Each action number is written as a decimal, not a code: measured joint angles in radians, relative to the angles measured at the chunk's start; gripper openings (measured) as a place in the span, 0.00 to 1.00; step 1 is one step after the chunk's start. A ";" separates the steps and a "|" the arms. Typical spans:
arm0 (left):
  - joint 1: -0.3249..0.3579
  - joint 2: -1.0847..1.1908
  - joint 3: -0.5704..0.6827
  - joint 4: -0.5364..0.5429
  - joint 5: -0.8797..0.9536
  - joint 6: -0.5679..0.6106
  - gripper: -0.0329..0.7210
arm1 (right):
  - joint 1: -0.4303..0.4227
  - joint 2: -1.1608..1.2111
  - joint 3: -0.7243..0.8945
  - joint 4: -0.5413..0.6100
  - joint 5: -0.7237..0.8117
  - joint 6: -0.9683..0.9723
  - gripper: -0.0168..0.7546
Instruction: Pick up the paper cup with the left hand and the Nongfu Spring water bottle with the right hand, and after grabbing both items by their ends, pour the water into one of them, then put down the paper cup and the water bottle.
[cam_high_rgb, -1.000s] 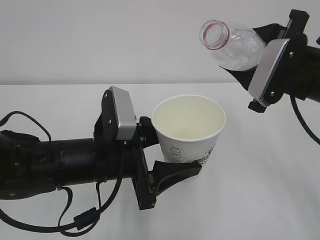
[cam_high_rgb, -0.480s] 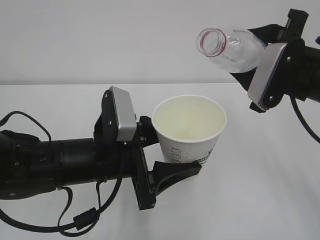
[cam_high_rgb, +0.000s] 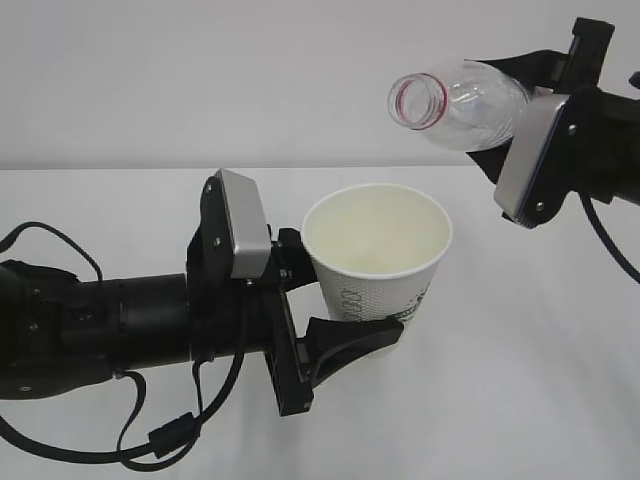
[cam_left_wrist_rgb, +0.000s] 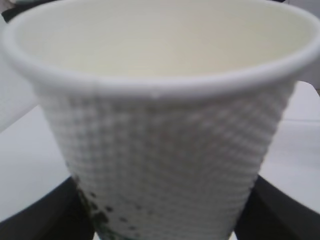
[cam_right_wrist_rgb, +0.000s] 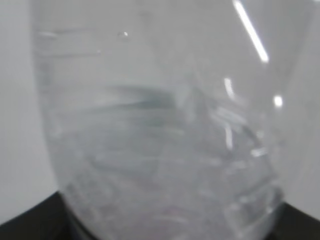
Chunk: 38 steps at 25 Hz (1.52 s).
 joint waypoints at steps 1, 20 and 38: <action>0.000 0.000 0.000 -0.002 0.000 0.000 0.75 | 0.000 0.000 0.000 0.000 0.000 -0.005 0.62; 0.000 0.000 0.000 -0.004 -0.015 0.000 0.75 | 0.000 0.000 -0.024 -0.005 -0.014 -0.106 0.62; 0.000 0.000 0.000 -0.004 -0.015 0.000 0.75 | 0.000 -0.013 -0.043 -0.073 0.058 -0.176 0.62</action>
